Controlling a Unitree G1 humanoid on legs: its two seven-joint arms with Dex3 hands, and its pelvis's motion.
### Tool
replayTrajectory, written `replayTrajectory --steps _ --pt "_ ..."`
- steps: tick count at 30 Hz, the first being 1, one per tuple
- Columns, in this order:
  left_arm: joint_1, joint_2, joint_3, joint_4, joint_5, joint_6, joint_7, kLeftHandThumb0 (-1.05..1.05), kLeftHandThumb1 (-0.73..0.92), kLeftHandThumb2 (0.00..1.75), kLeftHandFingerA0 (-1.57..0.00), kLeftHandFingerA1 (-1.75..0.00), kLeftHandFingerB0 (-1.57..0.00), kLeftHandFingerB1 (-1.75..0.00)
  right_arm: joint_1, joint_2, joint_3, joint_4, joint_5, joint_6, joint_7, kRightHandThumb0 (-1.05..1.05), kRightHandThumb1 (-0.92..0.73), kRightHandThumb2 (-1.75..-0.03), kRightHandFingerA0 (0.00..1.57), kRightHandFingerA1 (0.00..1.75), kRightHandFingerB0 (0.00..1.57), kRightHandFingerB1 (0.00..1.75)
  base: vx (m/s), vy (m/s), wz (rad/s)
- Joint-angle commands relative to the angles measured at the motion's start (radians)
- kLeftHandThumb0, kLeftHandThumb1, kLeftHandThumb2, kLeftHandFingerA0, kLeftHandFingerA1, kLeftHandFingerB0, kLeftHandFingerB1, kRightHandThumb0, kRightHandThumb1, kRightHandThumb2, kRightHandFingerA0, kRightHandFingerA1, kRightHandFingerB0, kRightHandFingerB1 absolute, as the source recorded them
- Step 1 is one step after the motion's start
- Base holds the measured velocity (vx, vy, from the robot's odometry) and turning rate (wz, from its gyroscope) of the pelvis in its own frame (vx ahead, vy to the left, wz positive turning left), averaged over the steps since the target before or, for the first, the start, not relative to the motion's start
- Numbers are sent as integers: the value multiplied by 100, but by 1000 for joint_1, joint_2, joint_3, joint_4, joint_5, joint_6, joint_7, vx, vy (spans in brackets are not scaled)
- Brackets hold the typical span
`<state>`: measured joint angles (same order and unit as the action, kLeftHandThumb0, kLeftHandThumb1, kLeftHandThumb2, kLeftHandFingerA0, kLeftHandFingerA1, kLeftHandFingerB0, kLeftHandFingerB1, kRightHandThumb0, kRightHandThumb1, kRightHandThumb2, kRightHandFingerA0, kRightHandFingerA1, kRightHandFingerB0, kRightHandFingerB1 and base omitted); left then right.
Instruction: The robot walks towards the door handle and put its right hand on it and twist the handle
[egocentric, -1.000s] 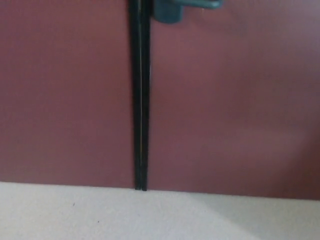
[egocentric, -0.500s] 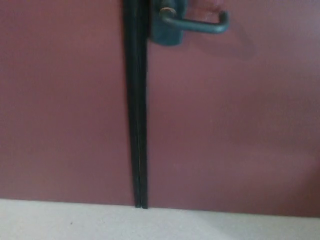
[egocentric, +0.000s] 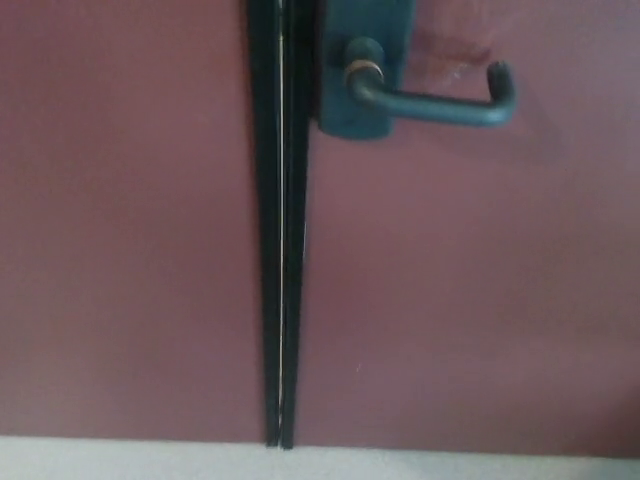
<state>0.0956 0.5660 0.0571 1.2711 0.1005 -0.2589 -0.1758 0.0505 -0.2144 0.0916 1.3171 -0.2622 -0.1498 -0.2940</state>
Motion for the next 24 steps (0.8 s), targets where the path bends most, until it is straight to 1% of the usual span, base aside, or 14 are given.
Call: replayTrajectory --steps 1,3,4,5,8,12,14,15,18,19,20,21,23,24 --pt "13 0 -7 0 11 -2 -4 -18 69 60 -62 -46 -45 -40 10 -3 -16 0 16 -2 26 -30 -66 -59 72 51 26 32 173 96 4" --pt "13 1 -8 0 11 -2 -4 -18 69 60 -62 -46 -45 -40 10 -3 -18 -1 14 -2 27 -30 -66 -59 72 51 26 32 117 85 2" --pt "17 1 -6 0 7 -8 -10 -18 69 60 -62 -46 -45 -40 14 -3 -18 -4 14 -11 31 -32 -66 -64 72 55 28 36 108 72 -1" --pt "18 0 -8 -3 8 -9 -10 -18 69 60 -62 -46 -45 -40 14 -4 -17 -3 11 -13 32 -28 -66 -59 73 53 30 34 88 39 6" --pt "17 1 -10 -2 10 -7 -10 -18 69 60 -62 -46 -45 -40 13 -4 -15 1 7 -11 35 -29 -66 -59 70 51 33 35 104 14 2" --pt "16 6 -15 3 15 -9 -7 -18 69 60 -62 -46 -45 -40 10 1 -10 6 1 -8 29 -29 -66 -59 75 54 30 34 74 -34 -2" --pt "16 7 -17 4 14 -9 -6 -18 69 60 -62 -46 -45 -40 10 1 -10 7 1 -9 29 -29 -66 -59 75 54 30 34 93 -335 -5" --pt "16 7 -21 2 17 -9 -4 -18 69 60 -62 -46 -45 -40 8 1 -3 5 -4 5 34 -30 -67 -60 63 48 31 34 78 -305 -14" --pt "21 7 -28 2 22 -12 1 -18 69 60 -62 -46 -45 -40 9 1 -2 6 -4 4 35 -31 -67 -59 64 48 32 34 70 -199 -5" --pt "18 6 -32 5 25 -13 5 -18 69 60 -62 -46 -45 -40 6 1 -3 9 -3 9 36 -30 -67 -60 65 48 37 36 0 0 0" --pt "17 6 -34 5 25 -16 6 -18 69 60 -62 -46 -45 -40 4 1 3 10 -10 11 27 -38 -55 -76 62 58 29 44 41 45 -6" --pt "18 7 -34 5 24 -17 5 -18 69 60 -62 -46 -45 -40 2 2 4 12 -10 13 26 -31 -68 -59 71 50 35 35 33 92 -6" --pt "19 8 -35 5 24 -18 5 -18 69 60 -62 -46 -45 -40 0 1 2 14 -7 15 29 -31 -67 -60 73 52 34 35 42 142 -3" --pt "20 8 -36 4 23 -20 5 -18 69 60 -62 -46 -45 -40 5 -2 1 10 -5 4 38 -31 -67 -60 67 49 35 35 53 219 5"
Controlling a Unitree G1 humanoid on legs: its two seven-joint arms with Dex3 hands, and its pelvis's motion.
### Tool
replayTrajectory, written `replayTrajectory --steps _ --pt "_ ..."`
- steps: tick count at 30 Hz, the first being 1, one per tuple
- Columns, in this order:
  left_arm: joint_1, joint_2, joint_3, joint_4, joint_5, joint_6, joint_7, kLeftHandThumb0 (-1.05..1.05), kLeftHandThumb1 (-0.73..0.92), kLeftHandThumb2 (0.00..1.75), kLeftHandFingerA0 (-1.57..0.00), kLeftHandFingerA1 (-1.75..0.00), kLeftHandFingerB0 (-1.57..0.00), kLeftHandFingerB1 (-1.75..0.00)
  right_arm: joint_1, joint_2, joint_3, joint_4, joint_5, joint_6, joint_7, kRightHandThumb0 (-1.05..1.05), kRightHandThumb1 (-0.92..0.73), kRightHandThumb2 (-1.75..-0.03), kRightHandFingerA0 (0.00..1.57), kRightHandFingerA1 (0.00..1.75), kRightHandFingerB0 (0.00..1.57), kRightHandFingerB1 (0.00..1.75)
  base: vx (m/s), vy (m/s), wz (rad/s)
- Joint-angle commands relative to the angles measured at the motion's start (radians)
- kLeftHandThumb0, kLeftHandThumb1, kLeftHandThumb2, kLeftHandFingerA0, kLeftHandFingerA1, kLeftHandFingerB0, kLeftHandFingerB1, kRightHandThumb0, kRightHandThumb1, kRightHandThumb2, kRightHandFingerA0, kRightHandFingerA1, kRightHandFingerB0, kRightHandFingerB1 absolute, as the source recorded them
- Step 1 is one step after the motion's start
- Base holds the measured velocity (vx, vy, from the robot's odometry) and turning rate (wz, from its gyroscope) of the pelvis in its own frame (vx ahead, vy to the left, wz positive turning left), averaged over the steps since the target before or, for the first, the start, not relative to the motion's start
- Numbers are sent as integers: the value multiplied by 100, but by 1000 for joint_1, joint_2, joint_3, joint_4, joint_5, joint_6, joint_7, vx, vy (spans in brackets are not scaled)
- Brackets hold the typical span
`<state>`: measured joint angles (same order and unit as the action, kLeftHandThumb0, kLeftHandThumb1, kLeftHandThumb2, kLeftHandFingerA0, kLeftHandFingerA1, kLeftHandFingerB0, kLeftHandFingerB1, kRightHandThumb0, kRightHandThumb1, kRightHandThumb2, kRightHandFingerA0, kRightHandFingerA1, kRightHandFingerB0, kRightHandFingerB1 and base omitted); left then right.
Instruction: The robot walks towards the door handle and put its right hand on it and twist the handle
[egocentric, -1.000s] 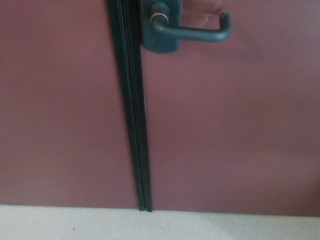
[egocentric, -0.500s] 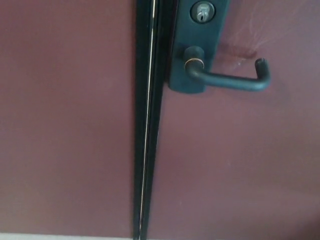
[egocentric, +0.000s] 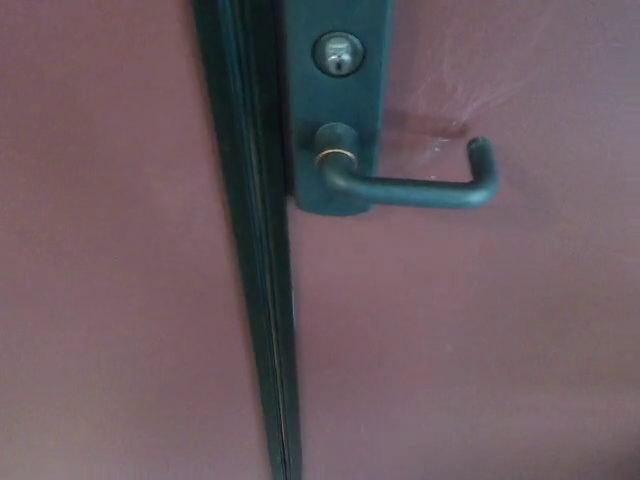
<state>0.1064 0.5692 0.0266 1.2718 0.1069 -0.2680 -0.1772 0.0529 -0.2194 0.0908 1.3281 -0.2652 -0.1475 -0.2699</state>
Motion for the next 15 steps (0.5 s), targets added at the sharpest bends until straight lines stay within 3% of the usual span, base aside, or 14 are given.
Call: replayTrajectory --steps 1,7,15 --pt "6 6 -5 3 16 -11 4 -18 69 60 -62 -46 -45 -40 2 3 1 -4 0 0 17 -31 -67 -60 65 48 35 35 0 293 -1" --pt "8 9 -10 -5 16 -11 0 -18 69 60 -62 -46 -45 -40 6 9 -3 -6 6 5 14 -31 -67 -60 73 51 31 34 82 205 0" --pt "2 9 -17 2 19 -7 6 -18 69 60 -62 -46 -45 -40 5 7 -5 0 5 2 19 -31 -67 -60 71 51 34 35 38 10 2"
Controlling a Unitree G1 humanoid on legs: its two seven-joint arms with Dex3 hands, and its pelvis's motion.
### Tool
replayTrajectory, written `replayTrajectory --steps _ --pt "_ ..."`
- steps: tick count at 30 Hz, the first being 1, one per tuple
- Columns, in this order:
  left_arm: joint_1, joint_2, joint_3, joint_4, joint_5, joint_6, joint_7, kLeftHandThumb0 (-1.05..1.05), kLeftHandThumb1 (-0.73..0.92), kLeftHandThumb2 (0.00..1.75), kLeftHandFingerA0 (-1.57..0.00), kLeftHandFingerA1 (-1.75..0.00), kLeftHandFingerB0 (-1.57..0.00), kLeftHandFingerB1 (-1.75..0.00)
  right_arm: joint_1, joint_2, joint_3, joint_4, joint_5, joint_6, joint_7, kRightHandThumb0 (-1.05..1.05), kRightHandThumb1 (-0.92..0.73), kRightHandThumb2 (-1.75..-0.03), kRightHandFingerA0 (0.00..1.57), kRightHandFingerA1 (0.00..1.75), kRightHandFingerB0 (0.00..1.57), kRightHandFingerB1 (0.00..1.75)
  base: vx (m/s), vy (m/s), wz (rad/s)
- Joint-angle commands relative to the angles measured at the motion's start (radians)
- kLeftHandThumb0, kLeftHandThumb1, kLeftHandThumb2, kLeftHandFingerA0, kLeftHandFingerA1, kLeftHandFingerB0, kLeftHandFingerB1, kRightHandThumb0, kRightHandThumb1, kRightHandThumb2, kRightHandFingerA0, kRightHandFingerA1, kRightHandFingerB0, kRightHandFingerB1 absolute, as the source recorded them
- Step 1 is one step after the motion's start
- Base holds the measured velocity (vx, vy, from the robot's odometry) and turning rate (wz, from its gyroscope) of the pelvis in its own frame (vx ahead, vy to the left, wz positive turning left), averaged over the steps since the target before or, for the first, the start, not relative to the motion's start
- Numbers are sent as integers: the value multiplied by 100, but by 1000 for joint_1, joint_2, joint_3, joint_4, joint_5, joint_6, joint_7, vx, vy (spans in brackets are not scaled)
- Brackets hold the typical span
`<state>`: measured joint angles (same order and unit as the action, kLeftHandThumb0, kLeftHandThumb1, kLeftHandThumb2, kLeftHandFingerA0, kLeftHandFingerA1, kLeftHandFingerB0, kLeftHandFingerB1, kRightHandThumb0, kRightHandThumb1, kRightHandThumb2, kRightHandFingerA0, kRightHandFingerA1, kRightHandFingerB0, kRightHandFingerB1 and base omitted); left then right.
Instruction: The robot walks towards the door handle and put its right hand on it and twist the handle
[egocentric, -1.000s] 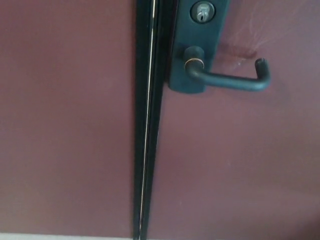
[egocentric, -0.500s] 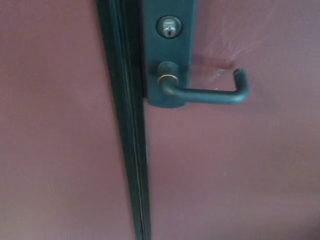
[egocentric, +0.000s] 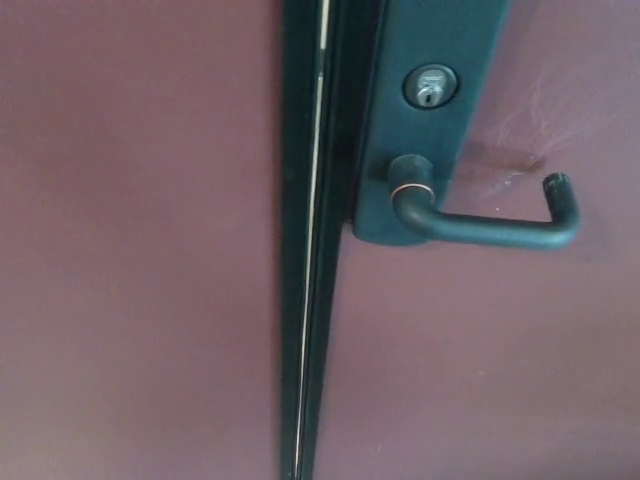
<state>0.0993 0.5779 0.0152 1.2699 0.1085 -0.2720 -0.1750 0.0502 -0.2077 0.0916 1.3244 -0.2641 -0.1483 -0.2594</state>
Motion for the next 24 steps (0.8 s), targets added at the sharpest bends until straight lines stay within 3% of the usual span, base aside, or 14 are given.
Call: replayTrajectory --steps 1,12,15,16,19,20,21,24 --pt "7 -5 -7 6 18 -4 6 -17 69 60 -62 -46 -46 -40 6 -5 -1 5 -2 5 0 -31 -68 -61 72 52 37 37 0 0 0" --pt "8 -7 -6 -1 15 -12 3 -18 69 60 -62 -46 -46 -40 -17 -11 9 5 -7 14 5 -31 -67 -60 70 50 32 34 -7 -15 1" --pt "-3 -8 -8 2 17 -5 3 -18 69 60 -62 -46 -46 -40 -27 -13 6 7 -4 12 15 -31 -68 -62 71 51 38 37 0 0 0" --pt "14 -10 -10 1 18 -9 6 -18 69 60 -62 -46 -46 -40 -9 -10 -15 8 19 -8 32 -28 -67 -60 75 57 51 41 0 0 0" --pt "16 -10 -11 1 18 -9 6 -18 69 60 -62 -46 -46 -40 -7 -9 -22 8 18 -12 35 -28 -67 -60 75 57 51 41 0 0 0" --pt "2 -16 -14 -2 19 -8 1 -18 69 60 -61 -45 -46 -40 -5 -15 -76 0 72 -52 77 -25 -68 -60 76 64 53 42 0 0 0" --pt "5 -14 -14 -4 18 -11 -1 -18 69 60 -61 -45 -46 -40 -3 -21 -100 -6 92 -67 97 -24 -68 -60 73 57 51 41 0 0 0" --pt "7 -13 -14 -5 18 -13 -2 -18 69 60 -61 -45 -46 -40 -2 -21 -123 -8 88 -74 109 -24 -68 -60 73 57 51 41 0 0 0"
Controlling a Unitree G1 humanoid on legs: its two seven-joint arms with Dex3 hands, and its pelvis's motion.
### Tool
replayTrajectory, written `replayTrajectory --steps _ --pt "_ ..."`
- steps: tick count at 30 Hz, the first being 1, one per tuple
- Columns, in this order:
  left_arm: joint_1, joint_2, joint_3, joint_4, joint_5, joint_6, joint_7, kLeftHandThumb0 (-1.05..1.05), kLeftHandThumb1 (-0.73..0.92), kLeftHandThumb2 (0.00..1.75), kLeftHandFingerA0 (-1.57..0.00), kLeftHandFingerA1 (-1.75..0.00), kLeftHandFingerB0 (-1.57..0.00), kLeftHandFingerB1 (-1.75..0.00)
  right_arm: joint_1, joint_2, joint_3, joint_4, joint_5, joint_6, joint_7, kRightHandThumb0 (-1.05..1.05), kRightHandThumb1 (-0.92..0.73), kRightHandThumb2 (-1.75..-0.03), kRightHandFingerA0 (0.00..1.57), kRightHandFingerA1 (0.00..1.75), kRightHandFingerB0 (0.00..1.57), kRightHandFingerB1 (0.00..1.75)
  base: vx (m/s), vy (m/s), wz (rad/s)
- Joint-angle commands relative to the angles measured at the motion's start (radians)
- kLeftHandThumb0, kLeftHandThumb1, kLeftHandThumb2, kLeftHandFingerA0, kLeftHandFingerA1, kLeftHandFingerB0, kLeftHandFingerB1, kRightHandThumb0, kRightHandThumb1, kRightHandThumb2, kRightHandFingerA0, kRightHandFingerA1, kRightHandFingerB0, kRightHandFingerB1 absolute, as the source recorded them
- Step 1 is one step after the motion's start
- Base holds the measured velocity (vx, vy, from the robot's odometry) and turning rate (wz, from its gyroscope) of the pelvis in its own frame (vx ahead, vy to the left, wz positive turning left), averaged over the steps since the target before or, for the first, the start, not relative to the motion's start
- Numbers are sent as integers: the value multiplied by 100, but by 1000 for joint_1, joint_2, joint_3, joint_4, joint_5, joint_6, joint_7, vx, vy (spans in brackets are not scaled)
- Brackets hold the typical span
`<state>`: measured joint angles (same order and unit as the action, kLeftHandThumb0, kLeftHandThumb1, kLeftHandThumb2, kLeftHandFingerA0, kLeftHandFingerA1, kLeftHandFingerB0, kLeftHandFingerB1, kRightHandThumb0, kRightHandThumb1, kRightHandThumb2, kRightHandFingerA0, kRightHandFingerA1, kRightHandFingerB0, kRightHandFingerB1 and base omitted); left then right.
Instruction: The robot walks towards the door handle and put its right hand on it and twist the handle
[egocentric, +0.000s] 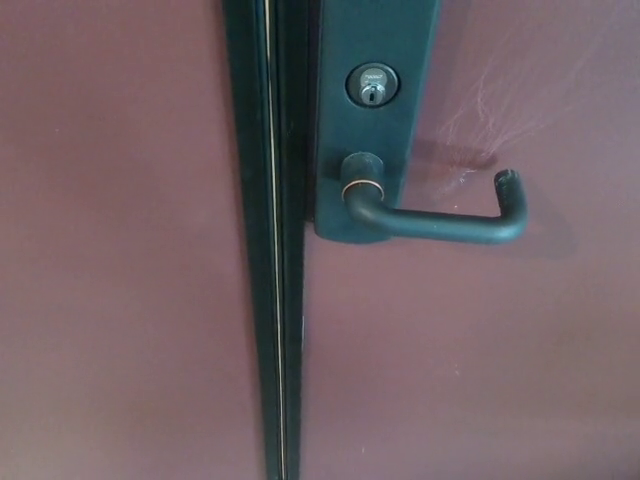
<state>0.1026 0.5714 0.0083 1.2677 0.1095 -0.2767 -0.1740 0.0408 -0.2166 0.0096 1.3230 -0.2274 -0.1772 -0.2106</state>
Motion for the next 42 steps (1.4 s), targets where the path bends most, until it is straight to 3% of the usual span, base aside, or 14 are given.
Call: replayTrajectory --steps 1,4,5,6,7,12,14,17,18,20,24,26,32,42 --pt "-1 -3 -3 -5 12 -9 -8 -18 69 60 -61 -45 -46 -40 -3 -27 -101 -26 109 -59 88 -25 -70 -60 68 53 49 40 0 0 0" --pt "-3 -1 0 -6 10 -9 -11 -18 69 60 -61 -45 -46 -40 -7 -31 -146 -36 121 -65 108 -25 -70 -60 68 53 49 40 0 0 0" --pt "-6 -8 -10 -1 22 -3 0 -18 69 60 -61 -45 -46 -40 14 -44 -208 -70 181 -127 139 -34 -60 -79 64 62 45 50 0 0 0" --pt "-10 -10 -16 2 27 1 4 -18 69 60 -61 -45 -46 -40 29 -48 -244 -96 211 -158 167 -33 -60 -80 66 65 45 51 0 0 0" --pt "-4 -12 -20 4 30 0 6 -18 69 60 -61 -45 -46 -40 56 -56 -267 -126 225 -182 193 -25 -69 -60 69 57 49 40 0 0 0" --pt "-2 -12 -24 6 28 -2 7 -18 69 60 -61 -45 -46 -40 73 -54 -291 -151 219 -187 214 -25 -69 -60 69 57 49 40 0 0 0" --pt "21 6 -17 -11 20 -23 -1 -18 69 60 -61 -45 -46 -40 153 -99 -340 -365 291 -224 309 -24 -66 -59 61 50 51 40 0 0 0" --pt "22 7 -17 -13 20 -22 -1 -18 69 60 -61 -45 -46 -40 171 -95 -345 -409 293 -201 316 -24 -66 -59 61 50 51 40 0 0 0" --pt "19 8 -14 -13 17 -20 -5 -18 69 60 -62 -45 -47 -40 259 -102 -363 -645 325 -190 333 -25 -65 -59 56 47 51 41 0 0 0" --pt "15 7 -15 -11 17 -22 -5 -17 69 60 -62 -46 -47 -40 338 -107 -383 -850 341 -179 334 -25 -65 -59 55 47 51 41 0 0 0" --pt "16 8 -18 -13 20 -26 -5 -17 69 60 -62 -46 -47 -40 371 -101 -393 -937 342 -151 330 -25 -65 -59 55 47 51 41 0 0 0" --pt "12 9 -22 -5 25 -16 -5 -18 70 60 -62 -46 -46 -40 453 -99 -447 -1238 362 -136 297 -28 -65 -59 55 48 51 42 0 0 0" --pt "8 8 -20 -3 23 -13 -1 -18 70 60 -62 -46 -47 -40 479 -89 -499 -1431 391 -118 281 -28 -64 -58 55 50 52 46 0 0 0" --pt "9 9 -28 -4 31 -12 -5 -18 70 60 -62 -46 -47 -40 436 -84 -515 -1750 383 -106 265 -29 -61 -61 52 69 50 62 0 0 0"
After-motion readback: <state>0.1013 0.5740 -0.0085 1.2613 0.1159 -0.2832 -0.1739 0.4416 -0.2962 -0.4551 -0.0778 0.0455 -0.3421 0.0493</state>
